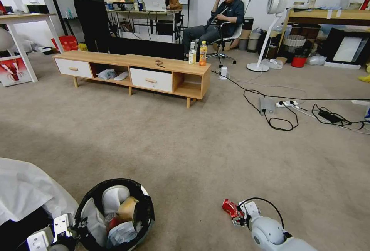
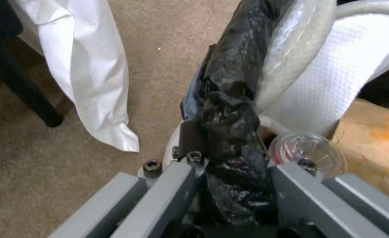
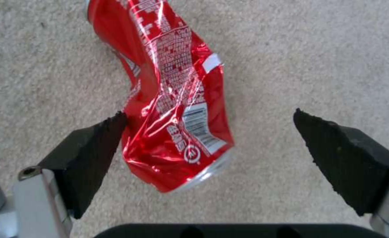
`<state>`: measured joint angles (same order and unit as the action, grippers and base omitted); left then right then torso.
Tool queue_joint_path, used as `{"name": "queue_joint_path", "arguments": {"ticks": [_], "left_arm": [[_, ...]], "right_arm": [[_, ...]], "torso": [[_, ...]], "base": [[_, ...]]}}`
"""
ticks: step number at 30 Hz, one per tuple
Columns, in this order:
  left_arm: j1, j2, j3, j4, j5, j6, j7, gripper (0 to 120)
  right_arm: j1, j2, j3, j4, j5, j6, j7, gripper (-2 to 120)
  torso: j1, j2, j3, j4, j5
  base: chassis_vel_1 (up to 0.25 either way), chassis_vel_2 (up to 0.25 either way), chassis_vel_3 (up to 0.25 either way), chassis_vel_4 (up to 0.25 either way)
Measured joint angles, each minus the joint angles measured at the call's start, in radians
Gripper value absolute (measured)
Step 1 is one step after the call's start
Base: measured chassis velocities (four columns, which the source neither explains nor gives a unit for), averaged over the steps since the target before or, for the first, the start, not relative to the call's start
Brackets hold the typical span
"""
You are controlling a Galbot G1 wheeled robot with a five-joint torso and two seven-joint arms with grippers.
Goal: Pick up the trash bin and place the garbage on the floor into it.
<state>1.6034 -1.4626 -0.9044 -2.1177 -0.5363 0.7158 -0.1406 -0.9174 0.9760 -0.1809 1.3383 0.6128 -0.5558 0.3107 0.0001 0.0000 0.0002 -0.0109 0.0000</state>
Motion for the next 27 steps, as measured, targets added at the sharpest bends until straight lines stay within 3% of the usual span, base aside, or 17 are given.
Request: {"name": "queue_joint_path", "arguments": {"ticks": [23,27], "left_arm": [[-0.015,0.005,0.005,0.021,-0.004,0.001,-0.001,3],[-0.020,0.005,0.007,0.026,-0.004,0.001,-0.001,3]], "right_arm": [[0.060,0.093,-0.037,-0.146,-0.046,0.052,-0.028,92],[0.060,0.112,-0.038,-0.165,-0.056,0.059,-0.029,74]], "torso": [[0.000,0.000,0.000,0.0000,-0.0001],[0.000,0.000,0.000,0.0000,0.0000]], "base": [[0.000,0.000,0.000,0.000],[0.000,0.000,0.000,0.000]]}}
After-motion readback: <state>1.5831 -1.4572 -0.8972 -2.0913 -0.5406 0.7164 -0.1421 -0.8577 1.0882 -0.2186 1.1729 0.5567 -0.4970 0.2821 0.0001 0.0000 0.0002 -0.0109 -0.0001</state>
